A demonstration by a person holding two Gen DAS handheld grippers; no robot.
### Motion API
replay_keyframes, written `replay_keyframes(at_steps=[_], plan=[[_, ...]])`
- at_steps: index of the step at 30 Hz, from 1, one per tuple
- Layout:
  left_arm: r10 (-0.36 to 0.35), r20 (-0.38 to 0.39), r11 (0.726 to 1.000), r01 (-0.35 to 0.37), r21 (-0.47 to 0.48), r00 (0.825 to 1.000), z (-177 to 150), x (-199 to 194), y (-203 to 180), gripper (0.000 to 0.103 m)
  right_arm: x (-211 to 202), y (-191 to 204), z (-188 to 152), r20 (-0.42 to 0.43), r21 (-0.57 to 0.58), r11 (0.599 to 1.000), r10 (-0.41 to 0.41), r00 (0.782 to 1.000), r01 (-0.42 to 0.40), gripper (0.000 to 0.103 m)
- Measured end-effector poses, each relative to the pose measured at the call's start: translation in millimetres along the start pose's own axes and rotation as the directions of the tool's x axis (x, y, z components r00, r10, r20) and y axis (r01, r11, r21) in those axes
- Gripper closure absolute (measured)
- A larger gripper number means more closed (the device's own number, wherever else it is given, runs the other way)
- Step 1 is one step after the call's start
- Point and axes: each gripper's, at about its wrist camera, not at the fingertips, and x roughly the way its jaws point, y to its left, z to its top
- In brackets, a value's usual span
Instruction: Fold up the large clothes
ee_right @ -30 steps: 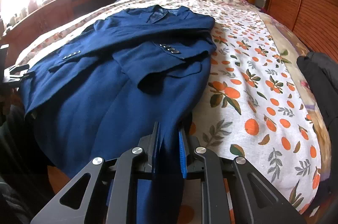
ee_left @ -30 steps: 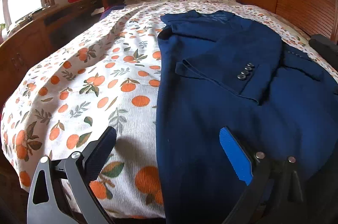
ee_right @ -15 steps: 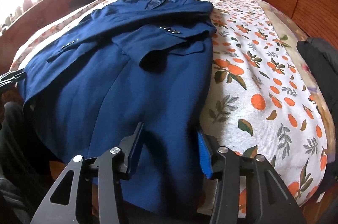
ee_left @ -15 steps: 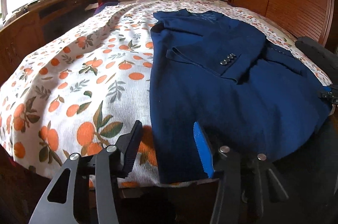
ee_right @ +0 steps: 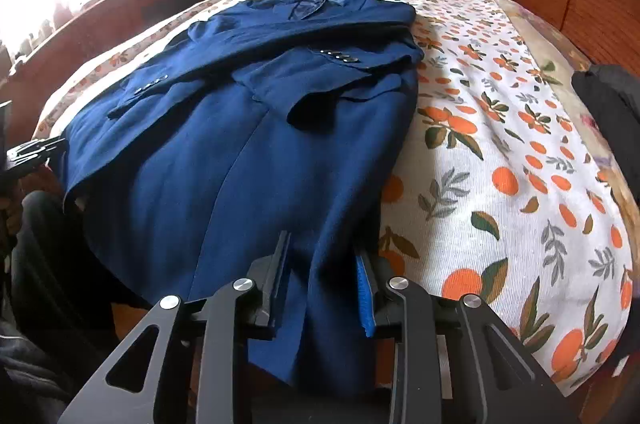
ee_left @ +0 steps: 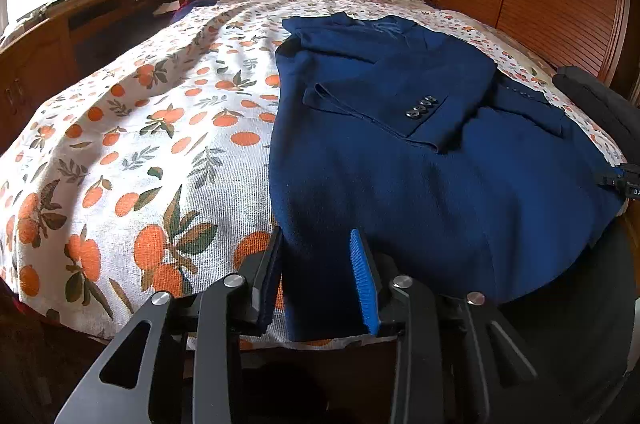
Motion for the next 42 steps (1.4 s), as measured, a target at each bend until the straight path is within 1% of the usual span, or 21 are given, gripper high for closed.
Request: replay_keyframes(at_steps=[1,3,4,6,8,10,11,16,19,22,25,26,30,32,33,34,35,37,40,41,42], plan=[[-0.003,-0.002,1.000,0.003,-0.001,1.000,2,-1,0,0.094,-2,0,0,0.008,0.002,1.000,0.007,1.000,-0.007,0.086],[-0.024,0.003,1.000,0.024,0.000,1.000,9,-8,-3,0.099,-9,2,5,0.041,-0.005,1.000,0.021,0.999,-0.021,0.099],[-0.033,0.020,0.999,0.033,-0.001,0.999,14,-14,-4,0.100,-13,2,8,0.054,-0.005,1.000,0.028,0.998,-0.027,0.100],[-0.055,0.063,0.998,0.056,-0.004,0.996,26,-31,-8,0.100,-29,1,20,0.122,0.007,0.998,0.065,0.990,-0.066,0.101],[-0.062,0.117,0.998,0.062,0.003,0.991,44,-52,-15,0.101,-46,1,32,0.184,0.013,0.997,0.070,0.980,-0.074,0.101],[-0.072,0.167,0.997,0.071,0.010,0.983,61,-71,-23,0.101,-65,0,47,0.244,0.019,0.997,0.073,0.967,-0.080,0.101],[-0.078,0.191,0.997,0.077,0.012,0.978,71,-81,-27,0.101,-79,-1,59,0.286,0.021,0.996,0.081,0.955,-0.091,0.101],[-0.105,0.324,0.994,0.086,0.071,0.940,126,-135,-56,0.101,-131,2,101,0.403,-0.001,0.997,0.067,0.913,-0.073,0.101],[-0.111,0.391,0.993,0.086,0.082,0.914,155,-167,-66,0.101,-173,2,127,0.486,-0.008,0.998,0.054,0.872,-0.057,0.101],[-0.116,0.447,0.993,0.087,0.084,0.887,175,-198,-73,0.101,-210,4,141,0.549,-0.024,0.999,0.052,0.834,-0.046,0.101],[-0.114,0.501,0.993,0.080,0.089,0.858,193,-231,-79,0.101,-250,5,147,0.608,-0.045,0.999,0.050,0.792,-0.028,0.102],[-0.116,0.522,0.993,0.080,0.091,0.845,197,-245,-82,0.101,-260,6,146,0.622,-0.050,0.998,0.050,0.782,-0.024,0.102],[-0.116,0.580,0.993,0.074,0.096,0.807,209,-288,-89,0.101,-306,6,143,0.679,-0.066,0.998,0.053,0.732,-0.011,0.102],[-0.119,0.600,0.992,0.076,0.097,0.791,211,-305,-91,0.101,-323,5,139,0.702,-0.065,0.998,0.044,0.711,0.003,0.102],[-0.106,0.611,0.994,0.061,0.094,0.784,213,-312,-93,0.101,-329,3,137,0.712,-0.061,0.998,0.036,0.702,0.010,0.102],[-0.094,0.615,0.995,0.047,0.092,0.783,214,-314,-93,0.101,-334,1,136,0.717,-0.056,0.998,0.029,0.696,0.017,0.102],[-0.082,0.615,0.995,0.035,0.088,0.784,216,-314,-94,0.101,-335,-3,135,0.718,-0.049,0.998,0.018,0.696,0.025,0.101],[-0.066,0.596,0.996,0.018,0.085,0.800,222,-300,-97,0.101,-327,-10,137,0.702,-0.041,0.998,0.000,0.712,0.041,0.101],[-0.043,0.555,0.996,-0.004,0.084,0.831,231,-266,-97,0.101,-295,-23,144,0.651,-0.026,0.998,-0.029,0.759,0.061,0.101],[-0.031,0.532,0.996,-0.015,0.083,0.846,235,-246,-98,0.101,-274,-28,149,0.621,-0.020,0.997,-0.048,0.782,0.077,0.101],[-0.026,0.517,0.997,-0.018,0.080,0.856,238,-231,-96,0.100,-259,-31,151,0.601,-0.015,0.996,-0.060,0.797,0.087,0.101]])
